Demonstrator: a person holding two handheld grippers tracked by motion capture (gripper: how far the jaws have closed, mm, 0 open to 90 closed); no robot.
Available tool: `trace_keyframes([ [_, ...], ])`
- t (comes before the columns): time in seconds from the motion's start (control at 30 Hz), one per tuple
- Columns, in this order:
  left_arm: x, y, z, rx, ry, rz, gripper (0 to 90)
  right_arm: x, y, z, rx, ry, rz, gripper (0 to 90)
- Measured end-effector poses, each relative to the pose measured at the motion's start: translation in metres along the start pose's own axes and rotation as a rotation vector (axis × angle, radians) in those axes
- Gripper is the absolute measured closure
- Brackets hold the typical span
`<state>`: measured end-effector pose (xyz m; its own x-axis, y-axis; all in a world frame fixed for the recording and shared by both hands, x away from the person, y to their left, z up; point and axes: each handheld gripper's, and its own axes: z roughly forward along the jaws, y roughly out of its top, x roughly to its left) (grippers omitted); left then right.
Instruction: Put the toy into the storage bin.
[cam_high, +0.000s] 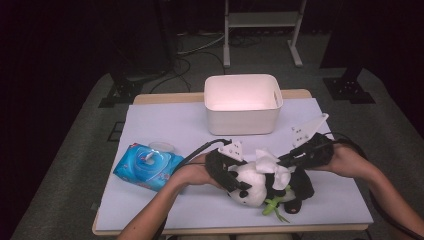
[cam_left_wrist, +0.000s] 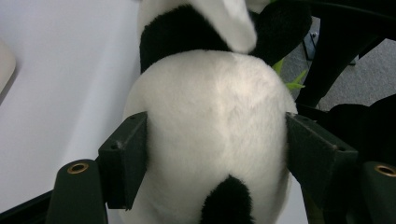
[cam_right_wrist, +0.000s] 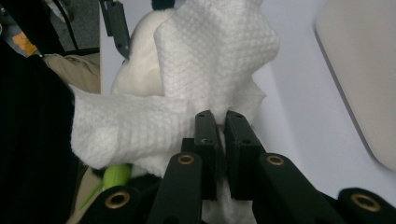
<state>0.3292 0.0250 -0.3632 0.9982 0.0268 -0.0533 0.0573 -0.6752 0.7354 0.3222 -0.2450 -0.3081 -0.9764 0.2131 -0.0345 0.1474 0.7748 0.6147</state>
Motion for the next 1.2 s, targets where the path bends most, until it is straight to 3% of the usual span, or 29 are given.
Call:
trace_keyframes([
  [0.33,0.002,0.001,0.000,0.015,-0.003,-0.010,26.8,0.004,-0.033,-0.022,-0.042,-0.030,0.054,83.3],
  [0.6,0.004,0.002,0.001,0.018,-0.006,-0.020,25.2,0.006,-0.049,-0.029,-0.034,-0.047,0.086,83.2],
  [0.93,0.002,0.005,0.002,0.028,-0.001,0.000,25.4,0.000,-0.021,-0.017,-0.022,-0.040,0.029,82.9],
  [1.2,0.001,0.006,0.003,0.019,0.006,0.014,26.5,-0.001,0.014,0.014,0.004,0.019,-0.030,82.1],
])
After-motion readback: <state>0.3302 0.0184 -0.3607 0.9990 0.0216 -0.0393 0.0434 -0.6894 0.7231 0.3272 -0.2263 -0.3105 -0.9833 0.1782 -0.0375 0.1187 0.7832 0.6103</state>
